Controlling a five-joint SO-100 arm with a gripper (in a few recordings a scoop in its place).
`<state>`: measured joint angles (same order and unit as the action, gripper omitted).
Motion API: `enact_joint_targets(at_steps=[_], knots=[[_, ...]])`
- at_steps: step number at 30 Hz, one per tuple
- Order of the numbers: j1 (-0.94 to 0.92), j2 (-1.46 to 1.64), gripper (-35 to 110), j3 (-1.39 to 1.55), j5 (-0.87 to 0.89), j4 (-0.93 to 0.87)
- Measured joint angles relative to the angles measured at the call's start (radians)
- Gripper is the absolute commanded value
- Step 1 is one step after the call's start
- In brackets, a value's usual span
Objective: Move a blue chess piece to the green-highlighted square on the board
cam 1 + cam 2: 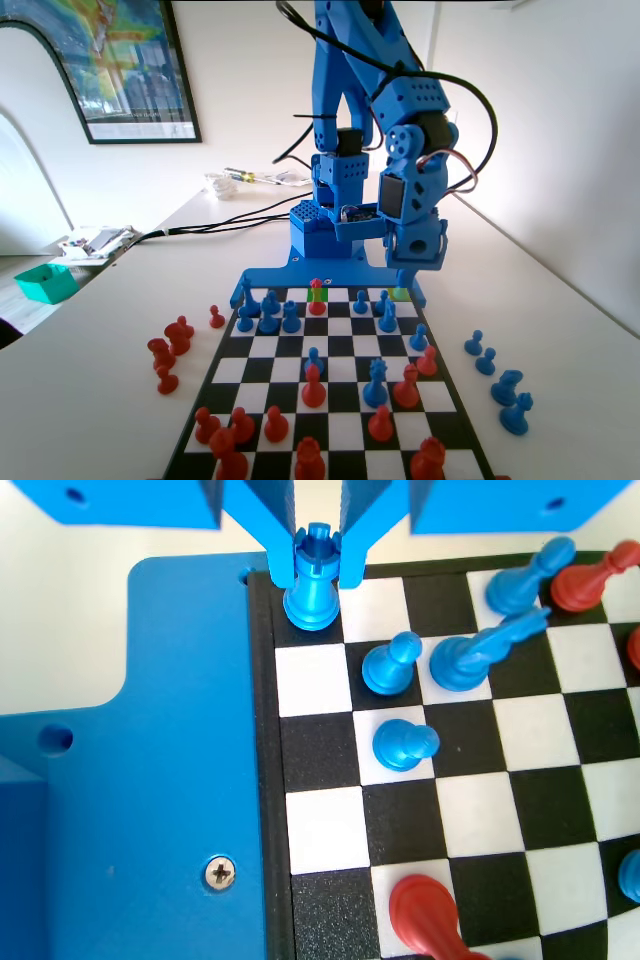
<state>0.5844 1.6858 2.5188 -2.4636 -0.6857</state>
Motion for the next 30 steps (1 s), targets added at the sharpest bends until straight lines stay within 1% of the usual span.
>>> enact_joint_targets(at_steps=[12,22,30], knots=[[0.000,0.000,1,0.000,0.017,-0.023],[-0.011,0.055,1,-0.049,0.017,-0.184],[-0.126,0.212,1,-0.046,-0.049,-0.324]])
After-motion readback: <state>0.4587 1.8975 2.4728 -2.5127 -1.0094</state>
